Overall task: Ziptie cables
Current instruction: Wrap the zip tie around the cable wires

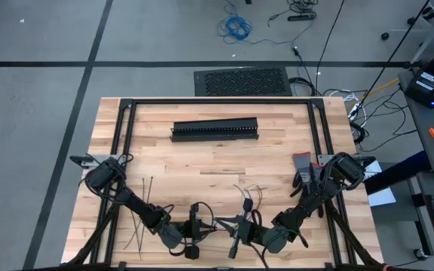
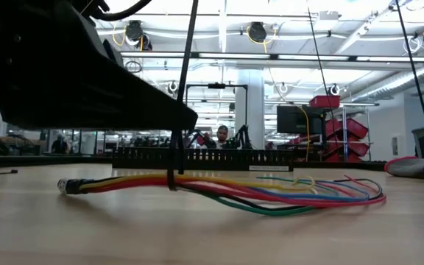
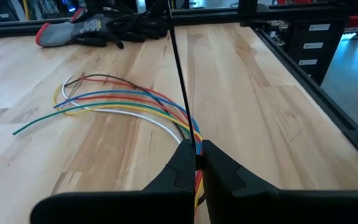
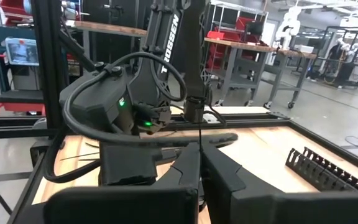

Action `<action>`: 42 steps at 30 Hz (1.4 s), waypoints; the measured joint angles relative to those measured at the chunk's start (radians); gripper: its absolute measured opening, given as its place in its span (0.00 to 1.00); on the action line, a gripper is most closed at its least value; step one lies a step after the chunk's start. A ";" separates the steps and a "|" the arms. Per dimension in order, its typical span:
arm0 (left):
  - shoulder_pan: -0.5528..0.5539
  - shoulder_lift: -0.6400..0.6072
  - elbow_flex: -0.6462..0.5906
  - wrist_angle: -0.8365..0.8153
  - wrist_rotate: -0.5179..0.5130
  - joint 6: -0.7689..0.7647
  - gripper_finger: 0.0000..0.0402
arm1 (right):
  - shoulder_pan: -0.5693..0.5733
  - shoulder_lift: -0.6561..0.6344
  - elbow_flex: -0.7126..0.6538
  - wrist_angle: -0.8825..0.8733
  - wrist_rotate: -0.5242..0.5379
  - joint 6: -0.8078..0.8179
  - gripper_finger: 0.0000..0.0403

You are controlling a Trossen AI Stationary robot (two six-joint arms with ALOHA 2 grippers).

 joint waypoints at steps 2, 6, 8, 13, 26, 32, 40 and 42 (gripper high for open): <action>0.000 0.001 0.000 -0.002 0.000 0.000 0.03 | 0.000 0.000 0.000 0.002 0.001 -0.002 0.00; -0.001 0.003 -0.003 0.010 0.000 0.024 0.03 | -0.002 -0.004 0.002 -0.046 -0.016 0.070 0.00; -0.001 0.006 -0.003 0.028 0.008 0.033 0.03 | -0.005 -0.005 0.003 -0.096 -0.021 0.117 0.00; -0.002 0.007 -0.005 0.015 0.010 0.047 0.03 | 0.003 -0.012 0.008 -0.107 0.032 0.112 0.10; -0.001 0.006 -0.004 0.033 0.000 0.047 0.03 | 0.140 -0.010 0.003 0.064 0.421 -0.107 0.52; -0.001 0.005 -0.003 0.039 -0.002 0.047 0.03 | 0.136 0.049 -0.003 -0.358 0.177 0.570 0.50; 0.001 0.004 -0.002 0.042 -0.002 0.046 0.03 | 0.067 0.248 -0.003 -0.180 0.043 0.632 0.45; 0.001 0.004 -0.002 0.045 -0.002 0.046 0.03 | 0.051 0.283 -0.004 -0.124 0.027 0.603 0.45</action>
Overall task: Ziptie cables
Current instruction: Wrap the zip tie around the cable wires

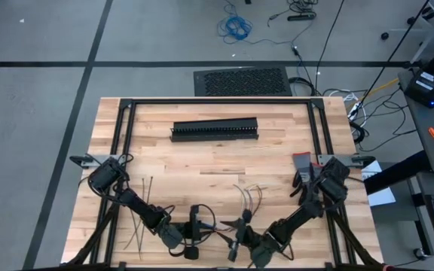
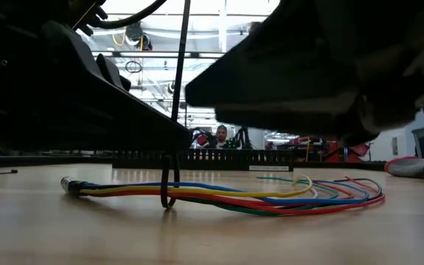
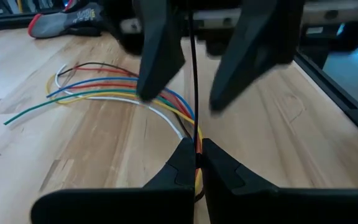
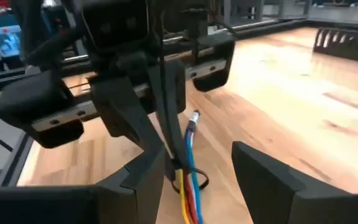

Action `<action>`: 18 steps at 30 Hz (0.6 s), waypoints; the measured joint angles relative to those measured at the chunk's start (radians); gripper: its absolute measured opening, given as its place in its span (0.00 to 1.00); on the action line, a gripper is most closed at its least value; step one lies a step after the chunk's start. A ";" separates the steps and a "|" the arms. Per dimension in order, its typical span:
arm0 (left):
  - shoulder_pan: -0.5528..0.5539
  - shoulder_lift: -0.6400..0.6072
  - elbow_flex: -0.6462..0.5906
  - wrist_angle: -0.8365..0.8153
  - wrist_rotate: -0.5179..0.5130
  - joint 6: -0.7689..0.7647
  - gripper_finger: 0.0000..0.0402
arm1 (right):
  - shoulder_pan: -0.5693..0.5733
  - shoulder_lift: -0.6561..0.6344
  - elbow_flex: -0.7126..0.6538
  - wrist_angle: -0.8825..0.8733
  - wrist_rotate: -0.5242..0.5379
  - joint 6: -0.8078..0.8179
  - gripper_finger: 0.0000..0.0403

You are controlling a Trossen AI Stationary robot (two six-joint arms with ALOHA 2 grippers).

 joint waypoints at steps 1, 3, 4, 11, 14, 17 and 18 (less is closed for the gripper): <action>0.000 -0.001 0.000 0.000 0.000 0.000 0.03 | -0.004 0.007 0.002 0.020 -0.003 -0.015 0.45; 0.000 -0.001 0.000 0.001 0.000 0.000 0.03 | -0.008 0.014 0.015 0.028 -0.005 -0.024 0.45; 0.000 -0.001 0.000 0.001 0.000 0.000 0.03 | -0.009 0.017 0.017 0.030 -0.006 -0.026 0.45; 0.001 -0.002 0.000 0.006 0.001 0.000 0.03 | -0.032 0.020 0.017 0.047 -0.062 -0.055 0.36; 0.001 -0.002 0.000 0.006 0.001 0.000 0.03 | -0.048 0.020 0.017 0.046 -0.092 -0.064 0.29; 0.001 -0.002 0.000 0.001 0.001 0.001 0.03 | -0.059 0.020 0.017 0.049 -0.109 -0.077 0.22; 0.001 -0.002 0.000 0.001 0.001 0.000 0.03 | -0.061 0.020 0.017 0.050 -0.110 -0.081 0.20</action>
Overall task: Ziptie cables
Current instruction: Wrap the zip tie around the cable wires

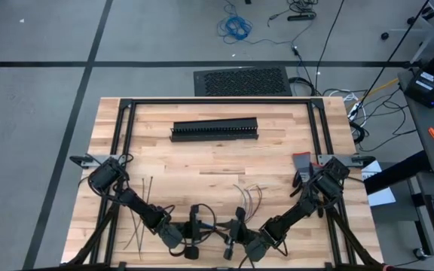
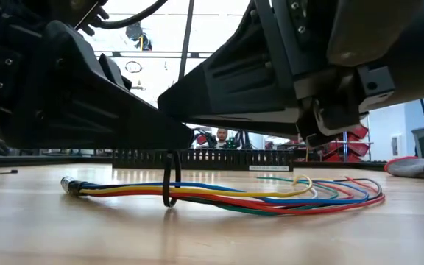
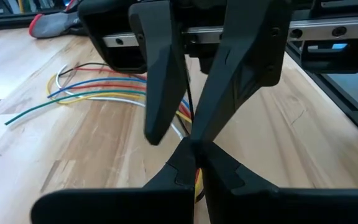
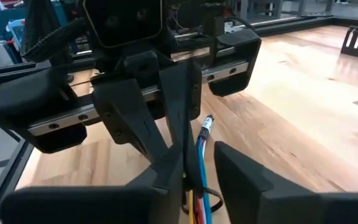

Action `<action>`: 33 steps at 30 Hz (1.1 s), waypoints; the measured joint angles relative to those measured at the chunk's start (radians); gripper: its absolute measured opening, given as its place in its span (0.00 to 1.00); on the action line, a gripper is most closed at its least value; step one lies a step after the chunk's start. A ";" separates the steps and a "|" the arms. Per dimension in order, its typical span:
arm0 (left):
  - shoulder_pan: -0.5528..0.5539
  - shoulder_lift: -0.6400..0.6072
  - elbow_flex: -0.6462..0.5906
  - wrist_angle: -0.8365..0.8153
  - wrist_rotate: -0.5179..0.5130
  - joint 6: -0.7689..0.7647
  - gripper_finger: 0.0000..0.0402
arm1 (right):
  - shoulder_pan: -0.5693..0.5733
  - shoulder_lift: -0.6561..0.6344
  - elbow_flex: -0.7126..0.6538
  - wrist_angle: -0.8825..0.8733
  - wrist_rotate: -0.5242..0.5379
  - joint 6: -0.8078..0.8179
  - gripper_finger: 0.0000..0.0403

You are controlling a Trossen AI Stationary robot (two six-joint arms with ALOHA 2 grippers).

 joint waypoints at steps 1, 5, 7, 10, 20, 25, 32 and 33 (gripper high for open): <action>0.000 0.000 0.000 0.001 0.000 0.000 0.03 | -0.001 0.000 0.000 0.000 0.000 -0.002 0.18; 0.001 0.000 0.000 -0.001 -0.001 0.000 0.03 | -0.002 0.000 0.000 0.000 -0.009 0.002 0.09; 0.000 0.000 0.000 -0.003 0.000 0.000 0.03 | -0.002 0.000 0.000 0.002 -0.027 0.000 0.03; 0.000 0.000 0.000 0.002 0.000 0.000 0.03 | -0.002 0.000 0.000 0.024 -0.026 -0.033 0.01; 0.000 -0.006 0.003 0.018 -0.013 -0.012 0.03 | 0.005 0.000 0.074 -0.013 0.072 -0.242 0.00; 0.000 -0.006 0.003 0.007 -0.014 -0.023 0.03 | -0.002 -0.018 0.104 -0.090 0.101 -0.279 0.00; 0.002 -0.005 0.003 0.002 -0.014 -0.022 0.03 | -0.002 -0.024 0.105 -0.099 0.156 -0.322 0.00; 0.002 -0.005 0.003 0.001 -0.014 -0.022 0.03 | -0.002 -0.024 0.106 -0.099 0.158 -0.329 0.00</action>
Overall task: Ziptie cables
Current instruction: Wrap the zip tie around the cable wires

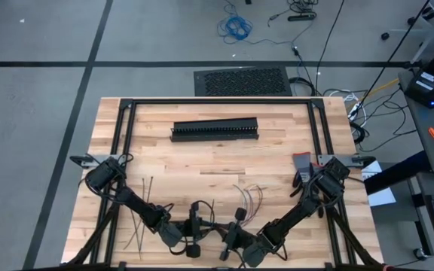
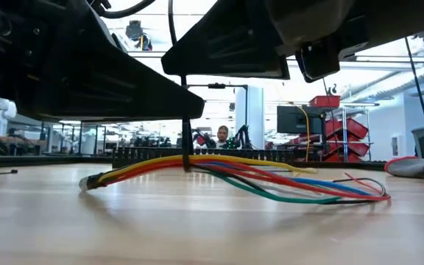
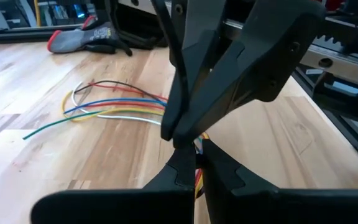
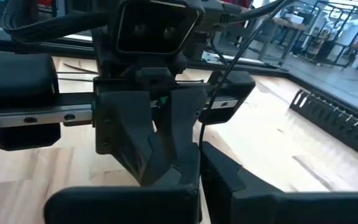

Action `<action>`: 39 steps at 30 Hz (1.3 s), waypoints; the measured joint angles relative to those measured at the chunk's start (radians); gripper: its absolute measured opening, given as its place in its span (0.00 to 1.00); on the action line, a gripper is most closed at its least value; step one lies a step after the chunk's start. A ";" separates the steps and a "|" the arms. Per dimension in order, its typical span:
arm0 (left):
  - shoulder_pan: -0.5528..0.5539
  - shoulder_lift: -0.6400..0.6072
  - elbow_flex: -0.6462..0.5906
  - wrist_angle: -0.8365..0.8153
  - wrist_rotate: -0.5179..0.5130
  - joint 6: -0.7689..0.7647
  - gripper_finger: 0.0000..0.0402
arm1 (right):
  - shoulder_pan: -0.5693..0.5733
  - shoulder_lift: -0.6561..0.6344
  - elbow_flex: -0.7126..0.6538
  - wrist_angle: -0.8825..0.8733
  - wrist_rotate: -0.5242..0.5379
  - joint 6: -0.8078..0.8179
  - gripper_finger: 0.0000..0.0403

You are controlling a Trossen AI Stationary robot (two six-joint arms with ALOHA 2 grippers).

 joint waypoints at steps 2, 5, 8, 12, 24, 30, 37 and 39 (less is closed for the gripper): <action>0.000 0.000 0.000 -0.003 0.000 0.000 0.03 | 0.000 0.000 0.000 0.000 0.016 -0.011 0.00; 0.000 0.001 0.000 -0.009 0.000 -0.001 0.03 | 0.000 0.000 0.001 0.000 0.039 -0.017 0.00; 0.000 0.001 0.000 -0.022 0.001 -0.004 0.03 | 0.002 0.000 0.001 0.003 0.061 -0.035 0.00; 0.000 0.001 0.000 -0.022 0.009 -0.004 0.03 | 0.011 0.000 0.001 0.034 0.107 -0.097 0.00; -0.002 0.004 -0.003 0.046 0.076 -0.003 0.04 | 0.011 -0.043 0.003 -0.026 0.038 -0.409 0.00; -0.003 0.008 -0.004 0.034 0.092 -0.003 0.05 | 0.009 -0.050 0.005 -0.168 -0.039 -0.524 0.00; -0.003 0.008 -0.004 0.035 0.087 -0.004 0.05 | 0.005 -0.051 0.005 -0.303 -0.036 -0.576 0.00; -0.002 0.008 -0.004 0.036 0.078 -0.004 0.05 | 0.002 -0.051 0.005 -0.319 -0.020 -0.623 0.00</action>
